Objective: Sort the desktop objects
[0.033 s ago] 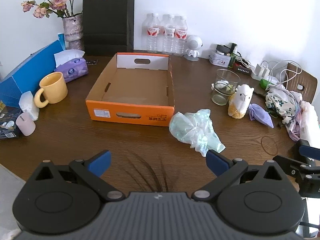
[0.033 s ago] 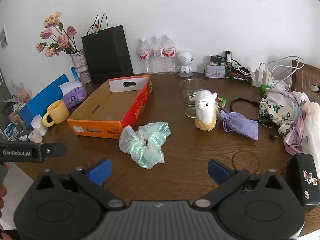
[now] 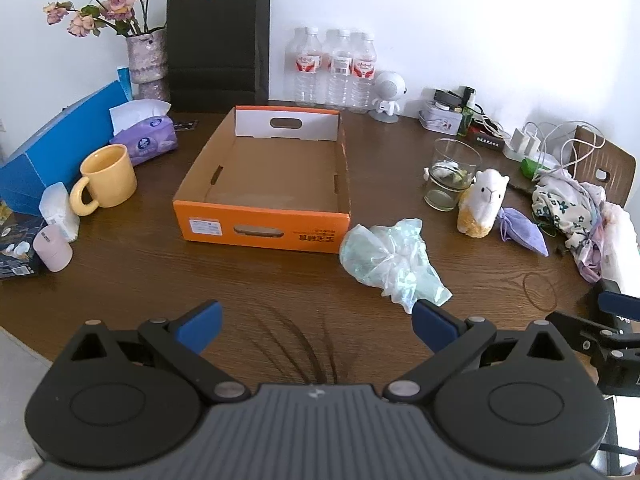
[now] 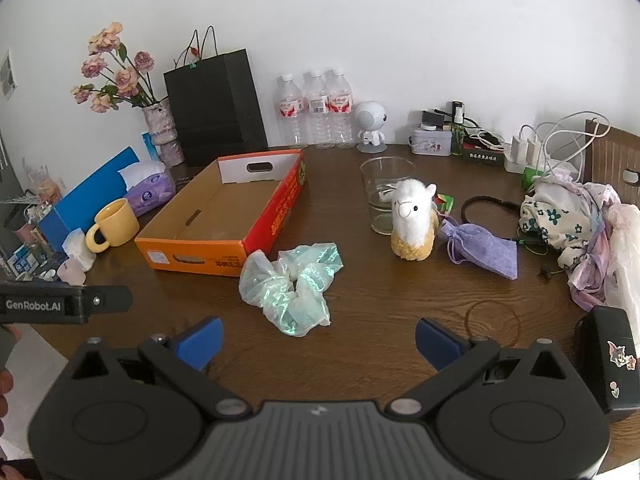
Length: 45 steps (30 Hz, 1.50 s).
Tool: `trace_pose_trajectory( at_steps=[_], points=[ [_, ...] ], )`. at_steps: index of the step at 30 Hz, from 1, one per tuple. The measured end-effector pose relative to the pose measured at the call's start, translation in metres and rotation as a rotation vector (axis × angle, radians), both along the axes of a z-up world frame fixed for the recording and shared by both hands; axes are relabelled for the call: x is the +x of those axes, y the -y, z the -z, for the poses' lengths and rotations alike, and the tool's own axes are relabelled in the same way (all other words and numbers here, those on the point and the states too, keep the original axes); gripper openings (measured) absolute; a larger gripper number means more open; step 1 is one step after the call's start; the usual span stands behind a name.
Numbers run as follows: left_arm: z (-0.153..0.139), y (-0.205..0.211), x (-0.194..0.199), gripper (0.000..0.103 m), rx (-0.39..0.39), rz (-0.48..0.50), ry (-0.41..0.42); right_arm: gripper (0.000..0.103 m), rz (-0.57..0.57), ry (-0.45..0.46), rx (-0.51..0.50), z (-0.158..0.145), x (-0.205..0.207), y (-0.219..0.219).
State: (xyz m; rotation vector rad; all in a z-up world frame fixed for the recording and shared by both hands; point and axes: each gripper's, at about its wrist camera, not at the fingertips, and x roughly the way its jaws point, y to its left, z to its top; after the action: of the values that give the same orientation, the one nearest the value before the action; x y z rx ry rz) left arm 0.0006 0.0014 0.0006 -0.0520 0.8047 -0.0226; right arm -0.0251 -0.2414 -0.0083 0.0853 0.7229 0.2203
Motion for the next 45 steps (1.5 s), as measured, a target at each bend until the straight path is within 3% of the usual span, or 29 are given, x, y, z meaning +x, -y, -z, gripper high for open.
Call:
trace_pose_trajectory(
  at_steps=[45],
  points=[
    [0.009, -0.007, -0.003, 0.103, -0.001, -0.014, -0.007, 0.103, -0.028, -0.023, -0.02, 0.006, 0.008, -0.006]
  ],
)
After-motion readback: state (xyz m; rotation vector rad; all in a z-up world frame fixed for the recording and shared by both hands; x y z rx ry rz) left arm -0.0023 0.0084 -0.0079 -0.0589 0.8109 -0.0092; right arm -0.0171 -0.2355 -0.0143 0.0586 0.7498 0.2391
